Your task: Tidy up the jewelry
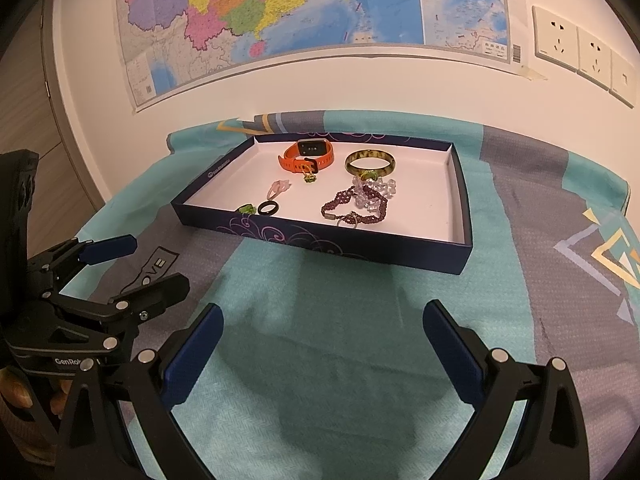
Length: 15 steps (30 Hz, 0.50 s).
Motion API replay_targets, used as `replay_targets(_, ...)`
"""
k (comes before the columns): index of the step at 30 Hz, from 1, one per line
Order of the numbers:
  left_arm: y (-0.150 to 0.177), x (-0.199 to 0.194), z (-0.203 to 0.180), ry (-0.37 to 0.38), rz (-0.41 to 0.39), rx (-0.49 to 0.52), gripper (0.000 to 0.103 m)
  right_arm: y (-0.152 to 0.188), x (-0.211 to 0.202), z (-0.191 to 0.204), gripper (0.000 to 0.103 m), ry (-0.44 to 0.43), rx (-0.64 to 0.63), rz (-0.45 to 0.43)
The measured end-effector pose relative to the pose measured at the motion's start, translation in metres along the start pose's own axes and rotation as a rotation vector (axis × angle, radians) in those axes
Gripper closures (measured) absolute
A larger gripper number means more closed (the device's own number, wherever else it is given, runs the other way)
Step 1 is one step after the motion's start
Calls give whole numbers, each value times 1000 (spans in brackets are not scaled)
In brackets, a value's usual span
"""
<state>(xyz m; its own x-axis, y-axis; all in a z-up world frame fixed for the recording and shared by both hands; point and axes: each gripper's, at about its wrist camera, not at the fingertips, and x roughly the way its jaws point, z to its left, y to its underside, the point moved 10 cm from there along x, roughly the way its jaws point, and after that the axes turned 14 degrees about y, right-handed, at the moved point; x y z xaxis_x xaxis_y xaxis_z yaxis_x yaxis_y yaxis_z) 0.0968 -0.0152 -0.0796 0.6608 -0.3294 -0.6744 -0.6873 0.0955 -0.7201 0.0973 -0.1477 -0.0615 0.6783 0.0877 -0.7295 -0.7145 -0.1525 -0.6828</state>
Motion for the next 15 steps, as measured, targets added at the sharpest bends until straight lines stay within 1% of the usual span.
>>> replay_targets(9, -1, 0, 0, 1, -2, -6, 5, 2, 0, -1, 6, 0, 4, 1)
replay_targets(15, -2, -1, 0, -3, -13, 7, 6, 2, 0, -1, 6, 0, 5, 1)
